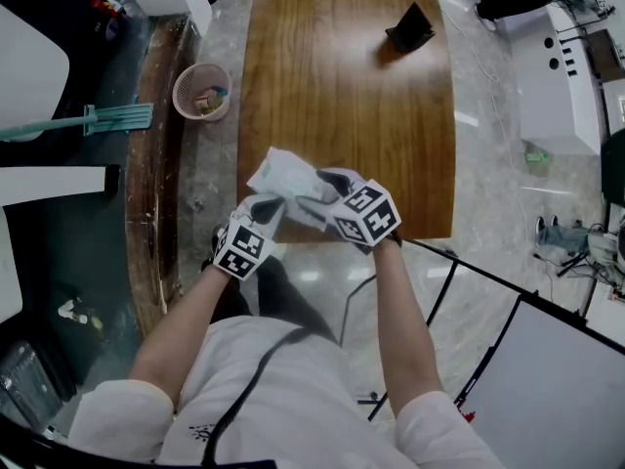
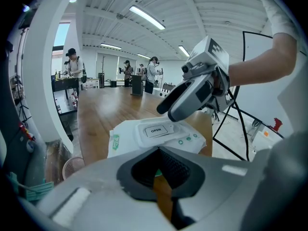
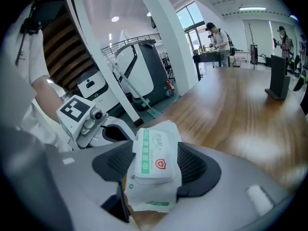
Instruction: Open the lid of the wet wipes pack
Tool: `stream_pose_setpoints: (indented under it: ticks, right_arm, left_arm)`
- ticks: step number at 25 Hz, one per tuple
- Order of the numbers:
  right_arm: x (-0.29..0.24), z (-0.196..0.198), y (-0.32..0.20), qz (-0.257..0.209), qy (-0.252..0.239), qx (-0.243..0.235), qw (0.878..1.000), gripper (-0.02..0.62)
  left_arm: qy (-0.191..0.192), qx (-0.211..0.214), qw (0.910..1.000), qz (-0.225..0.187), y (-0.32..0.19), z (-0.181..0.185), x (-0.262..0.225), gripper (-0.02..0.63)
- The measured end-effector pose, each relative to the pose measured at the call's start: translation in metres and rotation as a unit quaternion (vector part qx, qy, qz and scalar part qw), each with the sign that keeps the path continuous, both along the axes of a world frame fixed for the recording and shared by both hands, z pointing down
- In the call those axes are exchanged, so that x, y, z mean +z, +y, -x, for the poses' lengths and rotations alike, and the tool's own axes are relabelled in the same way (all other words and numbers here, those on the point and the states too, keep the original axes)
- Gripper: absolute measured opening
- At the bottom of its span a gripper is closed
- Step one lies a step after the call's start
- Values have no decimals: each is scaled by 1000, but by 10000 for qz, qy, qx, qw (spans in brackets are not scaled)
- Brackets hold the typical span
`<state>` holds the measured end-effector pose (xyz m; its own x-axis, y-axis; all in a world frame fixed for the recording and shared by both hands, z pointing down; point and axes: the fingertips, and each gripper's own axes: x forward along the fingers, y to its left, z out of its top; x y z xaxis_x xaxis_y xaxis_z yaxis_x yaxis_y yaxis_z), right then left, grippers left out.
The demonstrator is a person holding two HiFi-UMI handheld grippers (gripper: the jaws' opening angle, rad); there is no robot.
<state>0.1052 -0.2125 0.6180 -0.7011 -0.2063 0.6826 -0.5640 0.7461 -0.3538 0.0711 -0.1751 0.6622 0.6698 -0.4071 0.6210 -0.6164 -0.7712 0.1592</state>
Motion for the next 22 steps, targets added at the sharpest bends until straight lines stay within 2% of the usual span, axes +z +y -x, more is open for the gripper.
stream_pose_setpoints:
  ticks: [10, 14, 22]
  right_arm:
    - [-22, -19, -26, -378, -258, 556, 9974, 282]
    - [-25, -32, -37, -622, -184, 769, 9949, 213]
    - [-17, -61, -46, -774, -127, 1381, 9873, 196]
  left_arm:
    - [-13, -59, 10000, -46, -2, 1, -7, 3]
    - [5, -130, 9999, -41, 0, 3, -4, 3]
    - [7, -127, 9998, -134, 0, 1, -17, 3]
